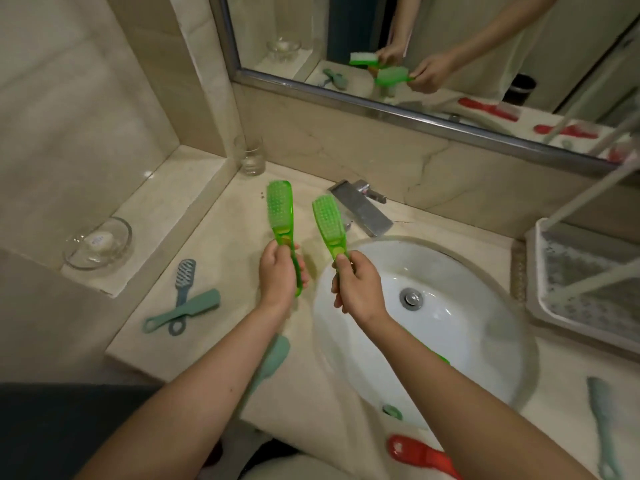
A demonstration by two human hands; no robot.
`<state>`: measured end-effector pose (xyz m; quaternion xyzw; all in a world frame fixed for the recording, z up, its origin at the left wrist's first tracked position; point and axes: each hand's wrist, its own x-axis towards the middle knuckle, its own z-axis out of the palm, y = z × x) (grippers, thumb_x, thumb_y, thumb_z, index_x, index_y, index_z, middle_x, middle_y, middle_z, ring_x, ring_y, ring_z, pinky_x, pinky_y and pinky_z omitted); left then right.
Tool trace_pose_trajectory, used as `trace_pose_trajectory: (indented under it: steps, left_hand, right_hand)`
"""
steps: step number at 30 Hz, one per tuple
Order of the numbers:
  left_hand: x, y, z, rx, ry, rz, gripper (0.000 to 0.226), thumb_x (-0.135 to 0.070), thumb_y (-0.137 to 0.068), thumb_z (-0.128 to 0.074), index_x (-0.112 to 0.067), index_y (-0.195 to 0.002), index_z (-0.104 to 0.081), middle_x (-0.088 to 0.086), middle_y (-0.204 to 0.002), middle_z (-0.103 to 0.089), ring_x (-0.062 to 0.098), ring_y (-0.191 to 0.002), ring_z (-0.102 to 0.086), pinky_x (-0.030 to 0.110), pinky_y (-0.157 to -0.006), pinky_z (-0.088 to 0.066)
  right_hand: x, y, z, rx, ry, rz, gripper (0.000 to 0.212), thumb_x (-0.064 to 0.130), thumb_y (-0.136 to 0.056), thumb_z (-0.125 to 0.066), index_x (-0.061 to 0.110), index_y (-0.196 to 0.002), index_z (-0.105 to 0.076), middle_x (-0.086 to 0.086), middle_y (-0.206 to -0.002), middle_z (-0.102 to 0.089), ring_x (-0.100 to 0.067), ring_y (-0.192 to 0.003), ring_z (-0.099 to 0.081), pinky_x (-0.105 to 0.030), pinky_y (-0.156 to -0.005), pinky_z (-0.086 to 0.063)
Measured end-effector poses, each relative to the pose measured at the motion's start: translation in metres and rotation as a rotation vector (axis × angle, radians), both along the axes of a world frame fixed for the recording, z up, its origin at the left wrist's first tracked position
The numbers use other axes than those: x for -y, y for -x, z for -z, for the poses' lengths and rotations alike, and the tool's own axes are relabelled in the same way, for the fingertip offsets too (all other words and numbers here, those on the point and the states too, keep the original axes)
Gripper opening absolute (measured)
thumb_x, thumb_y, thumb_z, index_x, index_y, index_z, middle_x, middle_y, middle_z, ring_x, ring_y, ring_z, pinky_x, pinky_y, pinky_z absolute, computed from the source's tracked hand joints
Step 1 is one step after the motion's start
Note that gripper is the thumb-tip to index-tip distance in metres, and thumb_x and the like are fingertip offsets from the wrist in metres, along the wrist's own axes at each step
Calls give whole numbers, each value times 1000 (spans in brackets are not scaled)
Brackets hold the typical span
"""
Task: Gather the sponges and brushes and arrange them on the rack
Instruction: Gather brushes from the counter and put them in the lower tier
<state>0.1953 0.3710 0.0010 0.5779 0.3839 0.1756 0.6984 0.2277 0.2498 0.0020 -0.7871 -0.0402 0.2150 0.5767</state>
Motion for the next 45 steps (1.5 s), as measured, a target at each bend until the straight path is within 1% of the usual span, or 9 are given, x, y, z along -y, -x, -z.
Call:
trace_pose_trajectory:
  steps: [6, 10, 19, 23, 36, 39, 41, 43, 45]
  left_hand:
    - [88, 22, -10, 6, -22, 104, 21, -18, -96, -38, -11, -77, -46, 5, -54, -48, 18, -35, -41, 23, -36, -32]
    - [147, 33, -10, 6, -34, 172, 24, -20, -97, -38, -11, -76, -46, 4, -53, -49, 17, -34, -41, 22, -35, -33]
    - [256, 38, -3, 11, -74, 370, 26, -21, -99, -39, -11, -79, -51, 3, -55, -52, 16, -35, -45, 23, -35, -36]
    - [297, 35, 3, -20, -71, 455, 25, -22, -100, -38, -5, -88, -53, 4, -55, -53, 17, -36, -47, 24, -35, -36]
    - [383, -3, -12, -113, -107, 719, 22, -15, -97, -37, -12, -89, -58, 3, -65, -47, 16, -51, -50, 27, -48, -40]
    - [395, -26, -20, -120, -145, 773, 23, -13, -97, -39, -15, -80, -55, 3, -65, -46, 17, -57, -46, 27, -52, -34]
    - [401, -42, -24, -130, -155, 796, 23, -8, -95, -39, -16, -75, -49, 4, -64, -44, 16, -54, -42, 23, -47, -31]
    - [407, -58, -28, -142, -152, 810, 19, -5, -94, -40, -14, -84, -53, 4, -66, -48, 15, -54, -43, 20, -45, -35]
    - [412, -74, -31, -144, -154, 812, 20, -5, -95, -41, -12, -106, -56, 7, -80, -57, 19, -68, -53, 23, -57, -44]
  right_hand:
    - [86, 21, -11, 4, -37, 50, 24, 28, -99, -41, 16, -81, -51, -2, -54, -55, -18, -36, -49, -22, -36, -32]
    - [142, 33, -14, 16, -50, 89, 24, 27, -99, -41, 14, -82, -52, 2, -50, -54, -16, -34, -48, -23, -36, -33]
    - [254, 46, -9, -28, -82, 233, 22, 20, -97, -43, 8, -80, -52, -6, -53, -55, -19, -36, -48, -23, -36, -34]
    - [297, 48, -5, -45, -77, 309, 17, 14, -92, -44, 7, -80, -53, -5, -54, -55, -17, -36, -48, -23, -36, -33]
    - [391, 25, -11, -18, -70, 520, 17, 11, -90, -41, 10, -74, -48, -8, -60, -48, -16, -46, -41, -24, -43, -30]
    - [403, 8, -14, -1, -69, 550, 21, 10, -90, -44, 12, -70, -45, -6, -59, -41, -18, -51, -37, -28, -49, -28]
    - [411, -5, -15, -1, -52, 558, 24, 10, -92, -44, 13, -69, -44, -4, -57, -39, -18, -50, -37, -26, -48, -29]
    - [418, -18, -17, -17, -38, 562, 23, 9, -92, -45, 13, -69, -44, -2, -55, -38, -15, -47, -37, -22, -42, -29]
    - [424, -31, -20, -25, -20, 559, 24, 9, -92, -45, 13, -69, -45, -3, -56, -39, -16, -47, -37, -21, -41, -27]
